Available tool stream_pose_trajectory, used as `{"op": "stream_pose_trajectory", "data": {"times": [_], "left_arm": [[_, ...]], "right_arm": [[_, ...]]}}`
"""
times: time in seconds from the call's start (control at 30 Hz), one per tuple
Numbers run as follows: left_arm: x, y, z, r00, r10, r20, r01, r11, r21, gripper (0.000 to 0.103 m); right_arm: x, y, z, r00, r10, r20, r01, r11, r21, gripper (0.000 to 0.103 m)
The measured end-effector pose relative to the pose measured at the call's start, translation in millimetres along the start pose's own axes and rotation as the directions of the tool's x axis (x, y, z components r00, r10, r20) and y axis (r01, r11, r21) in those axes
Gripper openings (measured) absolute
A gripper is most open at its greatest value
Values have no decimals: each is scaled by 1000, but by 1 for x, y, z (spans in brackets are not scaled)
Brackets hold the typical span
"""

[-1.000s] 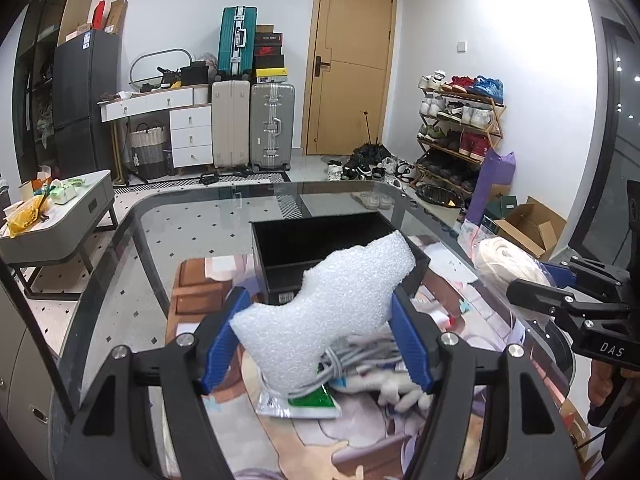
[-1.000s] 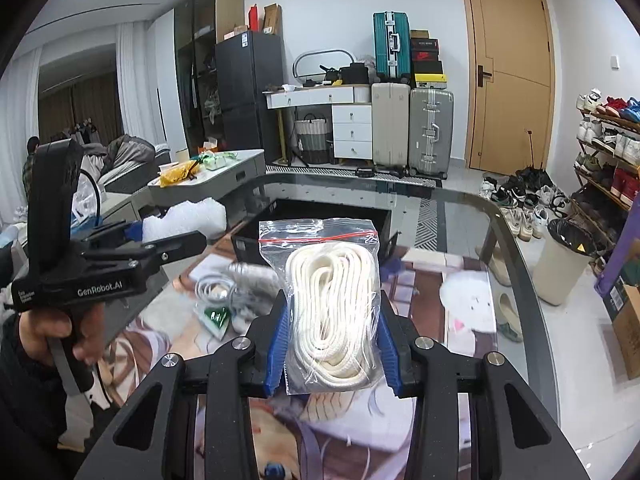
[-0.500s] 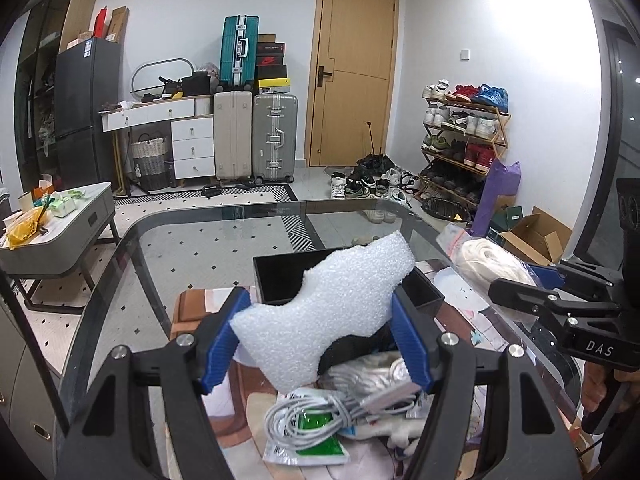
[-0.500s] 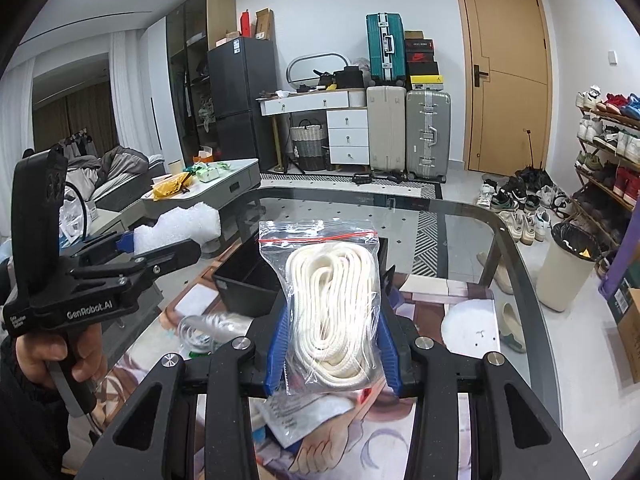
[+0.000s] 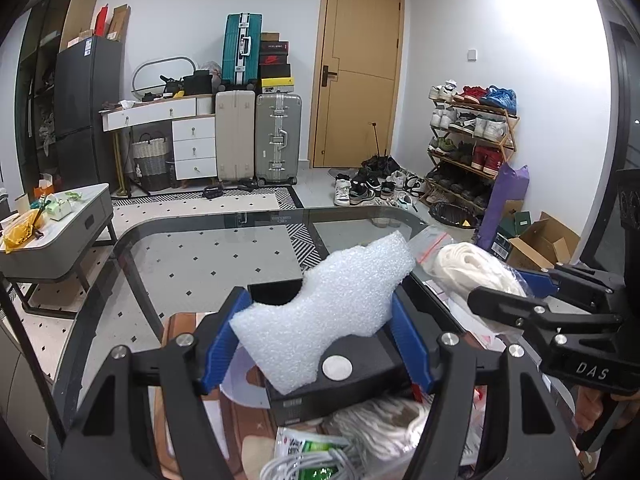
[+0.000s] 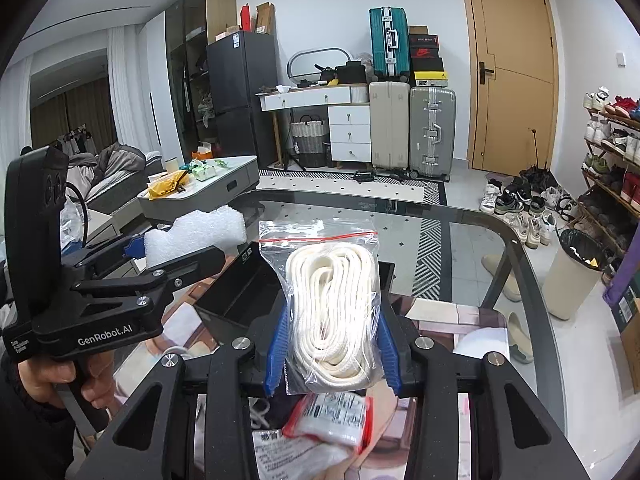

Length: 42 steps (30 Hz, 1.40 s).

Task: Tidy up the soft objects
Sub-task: 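Carry the rope bag and foam sheet over the black box with both tools, then open both tools to drop the rope bag and foam into the box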

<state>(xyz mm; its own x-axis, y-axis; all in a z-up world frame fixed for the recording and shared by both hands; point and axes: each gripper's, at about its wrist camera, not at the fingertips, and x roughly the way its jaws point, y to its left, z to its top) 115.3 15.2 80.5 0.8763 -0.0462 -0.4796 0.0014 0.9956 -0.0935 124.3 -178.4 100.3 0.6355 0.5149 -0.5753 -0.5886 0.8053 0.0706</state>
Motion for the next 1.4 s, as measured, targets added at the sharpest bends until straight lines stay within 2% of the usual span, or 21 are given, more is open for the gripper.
{"op": "stream_pose_trajectory", "data": {"times": [0.4,0.67,0.77,1.13,1.27,1.33,1.4], "left_arm": [[43,9,-3,998,33,-51,-35,999,-27,70],[71,3,-12,992,79,-100,-79,997,5,70],[75,2,-16,991,81,-111,-79,997,24,70],[80,-2,-17,984,114,-138,-105,992,70,71],[82,2,-18,981,86,-172,-80,996,38,75],[79,5,-18,982,89,-169,-87,996,22,86],[74,7,-17,983,87,-160,-85,996,18,91]], "right_arm": [[56,4,10,997,-6,-71,4,1000,-23,40],[91,4,2,990,-31,-134,22,997,-72,40],[100,7,1,988,-58,-142,42,993,-115,40],[125,4,2,973,-51,-225,19,989,-144,40],[119,1,2,979,-34,-203,4,989,-146,49],[112,1,3,984,-50,-172,24,988,-155,53],[104,2,2,987,-75,-140,52,986,-158,62]]}}
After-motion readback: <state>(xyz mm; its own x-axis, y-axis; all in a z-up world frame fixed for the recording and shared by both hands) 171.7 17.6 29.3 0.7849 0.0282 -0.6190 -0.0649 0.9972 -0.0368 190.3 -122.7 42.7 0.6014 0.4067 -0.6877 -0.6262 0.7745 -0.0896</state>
